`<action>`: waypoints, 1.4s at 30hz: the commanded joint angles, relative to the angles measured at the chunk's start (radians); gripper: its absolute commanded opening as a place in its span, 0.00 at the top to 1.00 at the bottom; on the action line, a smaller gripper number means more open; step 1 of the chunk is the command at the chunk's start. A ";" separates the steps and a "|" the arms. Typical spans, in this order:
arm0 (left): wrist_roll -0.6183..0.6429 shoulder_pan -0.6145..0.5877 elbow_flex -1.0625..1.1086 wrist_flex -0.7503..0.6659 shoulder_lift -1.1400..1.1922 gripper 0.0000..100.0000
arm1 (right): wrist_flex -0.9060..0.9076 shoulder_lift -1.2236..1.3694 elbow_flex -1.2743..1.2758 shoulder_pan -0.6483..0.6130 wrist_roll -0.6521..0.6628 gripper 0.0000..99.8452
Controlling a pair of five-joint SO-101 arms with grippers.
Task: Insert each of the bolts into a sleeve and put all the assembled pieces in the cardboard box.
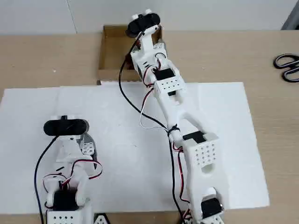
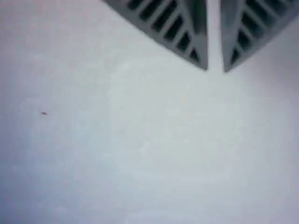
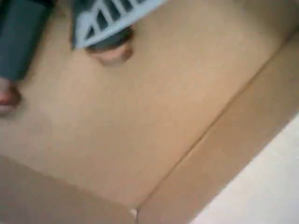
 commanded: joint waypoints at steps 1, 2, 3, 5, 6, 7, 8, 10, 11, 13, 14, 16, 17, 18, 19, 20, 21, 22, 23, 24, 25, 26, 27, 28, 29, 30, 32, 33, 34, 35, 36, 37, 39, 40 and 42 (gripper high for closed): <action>0.000 0.005 -0.002 -0.025 -0.009 0.99 | 0.004 -0.027 -0.068 -0.002 0.011 0.72; 0.000 0.005 -0.002 -0.025 -0.009 0.99 | 0.004 -0.027 -0.068 -0.002 0.011 0.73; 0.000 0.005 -0.002 -0.025 -0.009 0.99 | 0.004 -0.030 -0.068 -0.002 0.011 0.73; 0.000 0.005 -0.002 -0.025 -0.009 0.99 | 0.004 -0.054 -0.068 -0.002 0.011 0.75; 0.000 0.005 -0.002 -0.025 -0.009 0.99 | 0.004 -0.071 -0.068 -0.002 0.009 0.76; 0.000 0.005 -0.002 -0.025 -0.009 0.99 | 0.004 -0.084 -0.068 -0.002 0.009 0.77; 0.000 0.005 -0.002 -0.025 -0.009 0.99 | 0.004 -0.094 -0.068 -0.002 0.009 0.78; 0.000 0.005 -0.002 -0.025 -0.009 0.99 | 0.004 -0.111 -0.068 -0.002 0.009 0.82; 0.000 0.005 -0.002 -0.025 -0.009 0.99 | 0.005 -0.120 -0.064 -0.002 0.009 0.85; 0.000 0.005 -0.002 -0.025 -0.009 0.99 | 0.030 -0.133 -0.064 0.005 0.011 0.92; 0.000 0.005 -0.002 -0.025 -0.009 0.99 | 0.050 -0.142 -0.064 0.007 0.011 0.97; 0.000 0.005 -0.002 -0.025 -0.009 0.99 | 0.090 -0.166 -0.064 0.012 0.006 0.99; 0.000 0.005 -0.002 -0.025 -0.009 0.99 | 0.114 -0.180 -0.064 0.013 0.006 0.98; 0.000 0.005 -0.002 -0.025 -0.009 0.99 | 0.140 -0.193 -0.064 0.015 0.006 0.99; 0.000 0.005 -0.002 -0.025 -0.009 0.99 | 0.163 -0.208 -0.064 0.018 0.006 1.00; 0.000 0.005 -0.002 -0.025 -0.009 0.99 | 0.188 -0.226 -0.064 0.027 0.005 1.00; 0.000 0.005 -0.002 -0.025 -0.009 0.99 | 0.214 -0.246 -0.064 0.035 0.005 1.00; 0.000 0.005 -0.002 -0.025 -0.009 0.99 | 0.242 -0.266 -0.064 0.041 0.005 1.00; 0.000 0.005 -0.002 -0.025 -0.009 0.99 | 0.272 -0.288 -0.064 0.053 0.003 1.00; 0.000 0.005 -0.002 -0.025 -0.009 0.99 | 0.303 -0.306 -0.064 0.062 0.002 1.00; 0.000 0.005 -0.002 -0.025 -0.009 0.99 | 0.338 -0.328 -0.064 0.070 0.002 1.00; 0.000 0.005 -0.002 -0.025 -0.009 0.99 | 0.378 -0.344 -0.064 0.079 0.002 1.00; 0.000 0.005 -0.002 -0.025 -0.009 0.99 | 0.418 -0.363 -0.064 0.088 0.002 1.00; 0.000 0.005 -0.002 -0.025 -0.009 0.99 | 0.458 -0.383 -0.064 0.096 0.002 1.00; 0.000 0.005 -0.002 -0.025 -0.009 0.99 | 0.496 -0.404 -0.064 0.105 -0.002 1.00; 0.000 0.005 -0.002 -0.025 -0.009 0.99 | 0.533 -0.426 -0.064 0.113 -0.017 1.00; 0.000 0.005 -0.002 -0.025 -0.009 0.99 | 0.611 -0.464 -0.063 0.124 -0.068 1.00; 0.000 0.005 -0.002 -0.025 -0.009 0.99 | 0.657 -0.481 -0.063 0.124 -0.092 1.00; 0.000 0.005 -0.002 -0.025 -0.009 0.99 | 0.708 -0.496 -0.063 0.124 -0.117 1.00; 0.000 0.005 -0.002 -0.025 -0.009 0.99 | 0.759 -0.513 -0.063 0.119 -0.132 1.00; 0.000 0.005 -0.002 -0.025 -0.009 0.99 | 0.794 -0.529 -0.063 0.116 -0.144 1.00; 0.000 0.005 -0.002 -0.025 -0.009 0.99 | 0.825 -0.547 -0.063 0.116 -0.158 1.00; 0.000 0.005 -0.002 -0.025 -0.009 0.99 | 0.878 -0.582 -0.061 0.119 -0.196 0.99; 0.000 0.005 -0.002 -0.025 -0.009 0.99 | 0.909 -0.599 -0.061 0.120 -0.212 0.99; 0.000 0.005 -0.002 -0.025 -0.009 0.99 | 0.992 -0.633 -0.061 0.117 -0.224 0.99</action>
